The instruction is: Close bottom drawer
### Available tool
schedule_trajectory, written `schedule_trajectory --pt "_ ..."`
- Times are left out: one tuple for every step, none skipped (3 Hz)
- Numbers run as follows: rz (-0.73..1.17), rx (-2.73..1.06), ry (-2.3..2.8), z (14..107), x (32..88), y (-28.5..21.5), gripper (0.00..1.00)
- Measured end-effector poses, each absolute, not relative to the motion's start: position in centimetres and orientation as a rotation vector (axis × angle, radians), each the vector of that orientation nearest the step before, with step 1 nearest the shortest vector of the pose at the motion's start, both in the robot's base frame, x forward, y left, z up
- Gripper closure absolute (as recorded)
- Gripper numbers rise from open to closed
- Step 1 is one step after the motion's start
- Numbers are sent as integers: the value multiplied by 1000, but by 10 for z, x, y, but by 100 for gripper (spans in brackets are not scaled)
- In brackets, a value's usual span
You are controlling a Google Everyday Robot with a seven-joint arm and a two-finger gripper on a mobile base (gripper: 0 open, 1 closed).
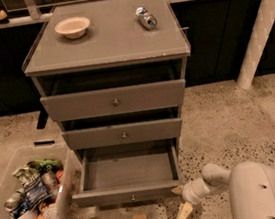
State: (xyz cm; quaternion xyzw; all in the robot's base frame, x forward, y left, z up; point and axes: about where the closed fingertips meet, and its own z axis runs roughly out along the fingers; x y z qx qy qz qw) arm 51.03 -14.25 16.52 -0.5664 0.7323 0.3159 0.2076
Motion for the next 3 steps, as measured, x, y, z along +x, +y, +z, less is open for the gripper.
schedule_trajectory --pt "825 -1521 2032 173 541 -142 0" --pt "718 -1404 2039 199 601 -146 0" --pt "718 -1404 2039 199 601 -146 0"
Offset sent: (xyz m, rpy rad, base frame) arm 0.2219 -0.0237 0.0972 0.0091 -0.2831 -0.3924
